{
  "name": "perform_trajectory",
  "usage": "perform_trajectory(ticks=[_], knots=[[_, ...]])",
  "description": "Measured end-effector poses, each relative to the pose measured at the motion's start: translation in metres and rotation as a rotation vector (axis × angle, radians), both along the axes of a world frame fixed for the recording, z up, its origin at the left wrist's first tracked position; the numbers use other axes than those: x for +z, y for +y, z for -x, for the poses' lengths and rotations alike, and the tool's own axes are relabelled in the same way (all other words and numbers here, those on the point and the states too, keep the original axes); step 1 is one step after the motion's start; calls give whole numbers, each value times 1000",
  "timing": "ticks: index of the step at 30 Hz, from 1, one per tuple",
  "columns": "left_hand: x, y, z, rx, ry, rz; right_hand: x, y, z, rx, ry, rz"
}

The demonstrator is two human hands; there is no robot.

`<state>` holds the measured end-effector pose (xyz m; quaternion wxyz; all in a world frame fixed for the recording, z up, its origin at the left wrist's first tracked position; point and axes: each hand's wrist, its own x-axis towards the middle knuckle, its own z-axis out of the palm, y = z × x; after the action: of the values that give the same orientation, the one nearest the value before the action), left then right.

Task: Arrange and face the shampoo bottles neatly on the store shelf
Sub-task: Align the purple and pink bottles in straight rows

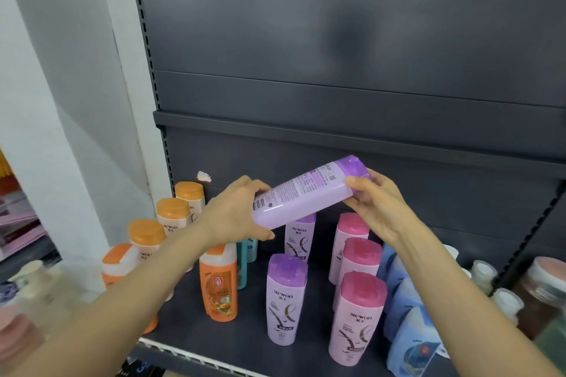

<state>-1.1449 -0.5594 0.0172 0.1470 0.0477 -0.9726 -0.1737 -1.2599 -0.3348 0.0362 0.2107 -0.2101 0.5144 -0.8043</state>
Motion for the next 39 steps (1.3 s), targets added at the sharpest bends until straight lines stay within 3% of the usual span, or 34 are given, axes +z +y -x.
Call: perform_trajectory(ticks=[3, 6, 10, 15, 21, 27, 33, 36, 39], knots=[[-5, -2, -4, 110, 172, 208, 0, 3, 1, 48, 36, -175], [-8, -5, -2, 112, 254, 287, 0, -1, 1, -5, 1, -170], [-12, -13, 3, 84, 211, 203, 2, -6, -2, -31, 70, -118], [-9, -25, 1, -108, 96, -133, -2, 0, 1, 45, 166, -82], [-9, -17, 2, 13, 238, 103, -10, 4, 10, 108, 186, -38], [-21, -11, 5, 21, 167, 103, -3, 1, 6, -28, 274, -191], [-24, 8, 20, 123, 200, 249, -3, -15, 2, -137, 196, -246], [-26, 6, 22, 93, 147, 156, -2, -17, 3, -114, 173, -290], [-30, -3, 23, 26, 85, -4, -2, -8, 10, 107, 193, -289]])
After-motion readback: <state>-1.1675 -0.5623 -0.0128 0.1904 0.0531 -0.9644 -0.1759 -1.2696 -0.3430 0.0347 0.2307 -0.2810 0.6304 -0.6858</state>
